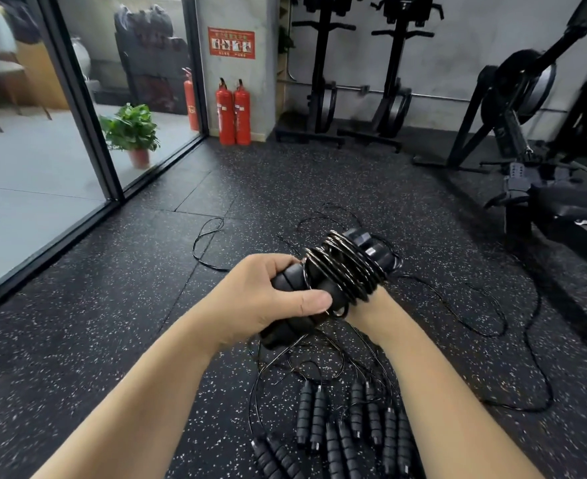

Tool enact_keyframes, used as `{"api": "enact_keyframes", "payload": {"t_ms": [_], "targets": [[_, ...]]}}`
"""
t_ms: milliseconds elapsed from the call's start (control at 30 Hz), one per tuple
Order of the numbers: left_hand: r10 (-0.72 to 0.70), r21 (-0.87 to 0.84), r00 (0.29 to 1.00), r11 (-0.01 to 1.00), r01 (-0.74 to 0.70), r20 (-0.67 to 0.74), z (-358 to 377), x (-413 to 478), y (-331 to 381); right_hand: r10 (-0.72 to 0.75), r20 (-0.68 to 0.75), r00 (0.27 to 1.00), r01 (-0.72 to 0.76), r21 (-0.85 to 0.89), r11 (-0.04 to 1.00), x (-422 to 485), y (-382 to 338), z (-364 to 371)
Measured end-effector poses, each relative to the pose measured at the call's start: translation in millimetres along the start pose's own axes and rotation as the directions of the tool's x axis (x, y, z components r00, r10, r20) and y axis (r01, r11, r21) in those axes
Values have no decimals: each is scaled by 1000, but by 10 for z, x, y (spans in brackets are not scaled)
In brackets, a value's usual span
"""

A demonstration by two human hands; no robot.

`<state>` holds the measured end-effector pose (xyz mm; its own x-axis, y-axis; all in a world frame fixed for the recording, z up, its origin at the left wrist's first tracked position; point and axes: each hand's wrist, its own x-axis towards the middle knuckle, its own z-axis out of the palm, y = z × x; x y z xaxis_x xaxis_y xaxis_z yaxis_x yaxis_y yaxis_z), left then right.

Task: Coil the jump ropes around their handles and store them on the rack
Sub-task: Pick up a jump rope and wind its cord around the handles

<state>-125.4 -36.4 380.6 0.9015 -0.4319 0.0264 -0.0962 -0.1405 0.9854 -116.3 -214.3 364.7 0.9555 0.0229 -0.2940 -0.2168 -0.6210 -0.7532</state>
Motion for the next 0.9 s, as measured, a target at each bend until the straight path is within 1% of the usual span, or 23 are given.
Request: {"api": "enact_keyframes", "payload": {"t_ms": [33, 67, 100, 133, 167, 200, 233, 267, 333, 400, 433, 500, 633, 733, 900], "targets": [[-17, -25, 1000, 1000, 16, -15, 2, -2, -6, -18, -57, 998, 22, 70, 997, 73, 35, 51], [-33, -48, 999, 998, 32, -35, 1, 3, -17, -29, -79, 996, 36, 92, 995, 101, -4, 90], [-44, -63, 997, 997, 40, -64, 0, 5, -18, -57, -84, 995, 62, 62, 996, 118, -20, 96], [-52, -68, 993, 997, 46, -102, -18, 16, -26, -114, -81, 990, 114, -10, 993, 121, 3, 108], [-60, -68, 988, 996, 51, -143, -39, 29, -36, -114, -91, 989, 119, 56, 991, 136, -12, 111], [-69, -62, 981, 996, 58, -184, -64, 43, -48, -156, -139, 978, 176, 144, 974, 147, 15, 116], [-76, -49, 973, 997, 66, -217, -88, 54, -60, -208, -182, 961, 224, 76, 972, 122, 26, 103], [-81, -35, 967, 997, 75, -243, -106, 62, -70, -231, -214, 949, 232, -19, 972, 117, 38, 93], [-95, -34, 953, 995, 89, -288, -125, 69, -85, -265, -203, 943, 228, -185, 956, 103, 51, 86], [-107, -34, 936, 994, 102, -336, -133, 72, -93, -277, -185, 943, 223, -267, 938, 42, 15, 70], [-111, -21, 927, 994, 111, -358, -132, 70, -87, -267, -180, 947, 212, -274, 938, 7, -17, 57], [-101, 52, 911, 990, 132, -400, -128, 81, -87, -278, -173, 945, 215, -313, 925, -18, -39, 52], [-8, 292, 871, 941, 173, -492, -99, 121, -133, -283, -161, 945, 208, -369, 906, -73, -77, 63], [42, 355, 852, 919, 172, -522, -75, 148, -181, -287, -140, 948, 213, -394, 894, -90, -83, 73], [121, 519, 818, 822, 235, -563, -33, 159, -199, -253, -98, 963, 187, -437, 880, -142, -107, 48]]}}
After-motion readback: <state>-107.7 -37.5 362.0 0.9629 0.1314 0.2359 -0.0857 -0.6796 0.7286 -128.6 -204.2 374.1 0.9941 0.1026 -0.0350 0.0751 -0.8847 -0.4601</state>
